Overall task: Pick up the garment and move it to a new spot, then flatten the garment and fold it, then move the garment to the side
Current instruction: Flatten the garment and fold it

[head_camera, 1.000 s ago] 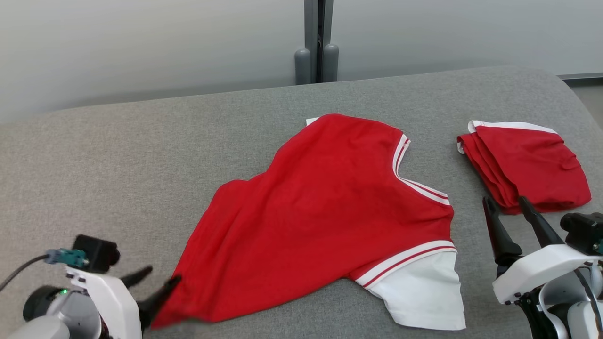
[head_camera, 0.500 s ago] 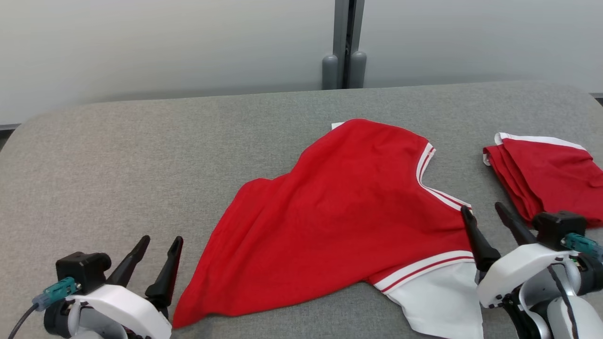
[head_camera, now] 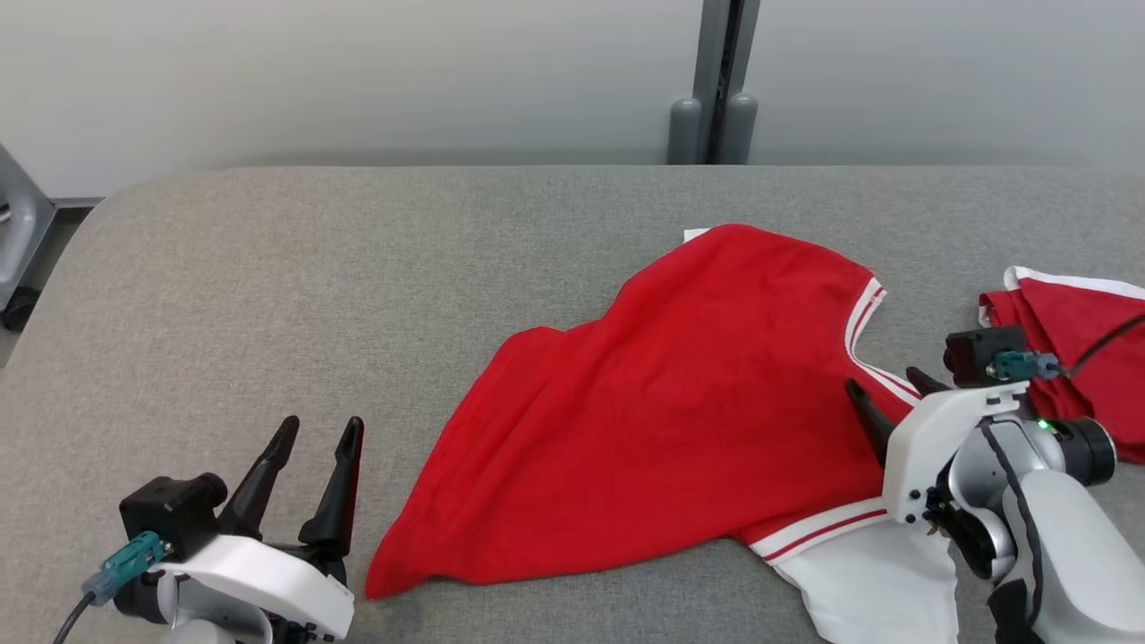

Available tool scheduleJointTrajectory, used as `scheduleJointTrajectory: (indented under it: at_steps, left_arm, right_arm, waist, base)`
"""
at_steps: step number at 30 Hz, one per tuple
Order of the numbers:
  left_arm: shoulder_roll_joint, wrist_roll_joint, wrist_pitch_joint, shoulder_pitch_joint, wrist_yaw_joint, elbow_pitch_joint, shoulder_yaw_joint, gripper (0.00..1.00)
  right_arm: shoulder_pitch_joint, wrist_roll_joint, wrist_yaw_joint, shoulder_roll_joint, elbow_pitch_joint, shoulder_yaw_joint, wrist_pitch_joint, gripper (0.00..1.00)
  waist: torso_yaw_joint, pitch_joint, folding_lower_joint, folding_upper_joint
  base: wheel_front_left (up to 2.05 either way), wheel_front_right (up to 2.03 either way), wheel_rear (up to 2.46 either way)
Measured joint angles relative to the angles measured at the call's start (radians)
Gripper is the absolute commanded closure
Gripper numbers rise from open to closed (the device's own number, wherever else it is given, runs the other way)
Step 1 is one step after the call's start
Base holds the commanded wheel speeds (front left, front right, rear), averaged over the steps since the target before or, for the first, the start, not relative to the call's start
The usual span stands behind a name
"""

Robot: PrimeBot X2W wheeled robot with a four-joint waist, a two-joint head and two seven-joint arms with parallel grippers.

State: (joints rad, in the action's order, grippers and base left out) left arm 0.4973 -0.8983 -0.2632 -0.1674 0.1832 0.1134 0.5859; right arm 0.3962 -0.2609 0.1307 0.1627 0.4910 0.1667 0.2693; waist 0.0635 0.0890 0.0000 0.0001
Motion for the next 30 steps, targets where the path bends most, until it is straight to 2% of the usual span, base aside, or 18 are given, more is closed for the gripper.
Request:
scheduleJointTrajectory:
  at_steps: [7, 8, 9, 10, 11, 12, 21, 30]
  left_arm:
    - [-0.046, 0.034, 0.0, 0.001, -0.061, 0.056, -0.047, 0.0]
    - [-0.052, 0.037, 0.0, 0.001, -0.069, 0.064, -0.053, 0.0]
    - [-0.058, 0.039, 0.0, 0.001, -0.076, 0.07, -0.059, 0.0]
    - [-0.063, 0.045, 0.0, 0.001, -0.081, 0.077, -0.066, 0.0]
    - [-0.067, 0.048, 0.0, 0.001, -0.089, 0.083, -0.072, 0.0]
    - [-0.07, 0.052, 0.0, 0.001, -0.095, 0.088, -0.078, 0.0]
    - [-0.099, 0.086, 0.0, -0.008, -0.142, 0.112, -0.112, 0.0]
    - [-0.131, 0.119, 0.0, -0.056, -0.203, 0.14, -0.117, 0.0]
  right_arm:
    - [0.11, -0.002, 0.0, 0.01, 0.161, 0.015, 0.101, 0.0]
    - [0.119, -0.004, 0.0, 0.015, 0.176, 0.014, 0.102, 0.13]
    - [0.125, -0.004, 0.0, 0.019, 0.187, 0.013, 0.102, 0.5]
    - [0.132, -0.003, 0.0, 0.024, 0.199, 0.011, 0.101, 0.6]
    - [0.137, -0.001, 0.0, 0.028, 0.209, 0.008, 0.101, 0.93]
    - [0.144, -0.002, 0.0, 0.03, 0.219, 0.008, 0.101, 1.0]
    - [0.259, -0.022, 0.0, 0.05, 0.233, -0.029, 0.046, 1.0]
    - [0.457, -0.035, 0.0, 0.077, 0.3, -0.095, 0.062, 1.0]
  waist:
    - [0.056, 0.032, 0.0, 0.0]
    - [0.065, 0.036, 0.0, 0.0]
    - [0.073, 0.039, 0.0, 0.0]
    - [0.081, 0.042, -0.0001, 0.0]
    - [0.087, 0.046, -0.0001, 0.0]
    - [0.093, 0.05, 0.0, 0.0]
    - [0.126, 0.108, 0.0, 0.0]
    - [0.177, 0.196, 0.0, -0.0001]
  base:
    - [0.0, 0.0, 0.0]
    - [0.0, 0.0, 0.0]
    - [0.0, 0.0, 0.0]
    - [0.0, 0.0, 0.0]
    - [0.0, 0.0, 0.0]
    - [0.0, 0.0, 0.0]
    - [0.0, 0.0, 0.0]
    - [0.0, 0.0, 0.0]
